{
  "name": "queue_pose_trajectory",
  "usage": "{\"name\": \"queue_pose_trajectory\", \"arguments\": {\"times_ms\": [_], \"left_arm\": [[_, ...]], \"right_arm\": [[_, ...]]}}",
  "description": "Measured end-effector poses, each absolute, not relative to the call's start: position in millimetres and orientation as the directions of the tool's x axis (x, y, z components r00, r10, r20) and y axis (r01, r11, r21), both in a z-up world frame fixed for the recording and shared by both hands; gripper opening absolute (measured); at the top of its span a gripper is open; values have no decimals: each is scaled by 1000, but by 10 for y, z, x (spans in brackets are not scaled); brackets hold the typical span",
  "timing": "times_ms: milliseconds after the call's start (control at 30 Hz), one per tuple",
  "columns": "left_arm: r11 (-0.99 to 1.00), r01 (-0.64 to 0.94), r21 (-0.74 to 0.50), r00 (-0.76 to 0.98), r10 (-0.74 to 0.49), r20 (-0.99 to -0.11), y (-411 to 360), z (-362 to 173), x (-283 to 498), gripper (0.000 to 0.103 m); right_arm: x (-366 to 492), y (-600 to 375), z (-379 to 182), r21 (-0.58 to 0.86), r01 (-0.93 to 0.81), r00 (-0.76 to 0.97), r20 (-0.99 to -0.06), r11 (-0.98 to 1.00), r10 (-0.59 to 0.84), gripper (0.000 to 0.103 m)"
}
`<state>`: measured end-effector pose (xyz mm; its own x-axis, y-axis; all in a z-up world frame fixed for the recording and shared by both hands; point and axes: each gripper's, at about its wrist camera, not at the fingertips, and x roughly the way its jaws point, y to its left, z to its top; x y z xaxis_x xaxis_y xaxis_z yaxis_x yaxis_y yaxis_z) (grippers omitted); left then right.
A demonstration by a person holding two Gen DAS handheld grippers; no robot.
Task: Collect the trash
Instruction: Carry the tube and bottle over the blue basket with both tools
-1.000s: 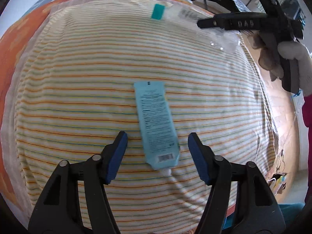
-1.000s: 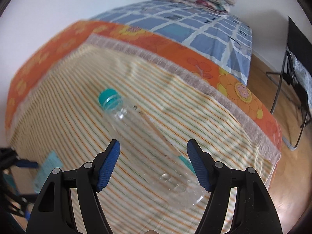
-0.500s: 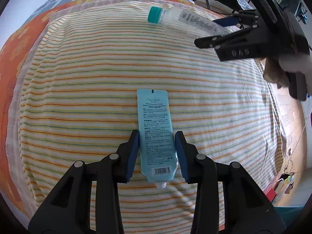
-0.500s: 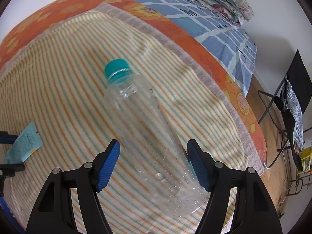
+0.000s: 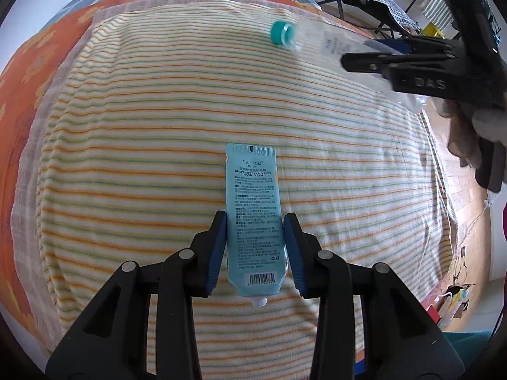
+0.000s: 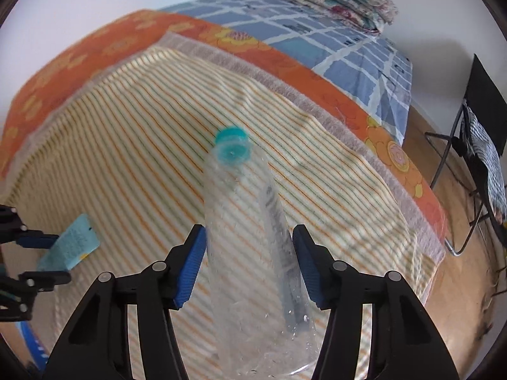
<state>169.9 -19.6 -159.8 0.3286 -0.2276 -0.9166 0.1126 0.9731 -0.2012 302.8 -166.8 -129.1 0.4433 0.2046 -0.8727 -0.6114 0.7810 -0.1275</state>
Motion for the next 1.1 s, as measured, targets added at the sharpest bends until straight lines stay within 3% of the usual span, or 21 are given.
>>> {"name": "queue_pose_trajectory", "arguments": {"times_ms": [433, 600, 1100], "left_arm": [[973, 126, -193, 351, -225, -909, -256, -1414, 1409, 36], [973, 129, -193, 357, -228, -906, -264, -1341, 1278, 36], [966, 151, -211, 435, -257, -863, -260, -911, 668, 36]], "right_arm": [[2577, -1846, -1419, -70, -592, 375, -906, 803, 197, 54], [2403, -1768, -1529, -122, -602, 388, -908, 789, 155, 52], [1547, -2115, -812, 104, -503, 467, -803, 858, 371, 52]]}}
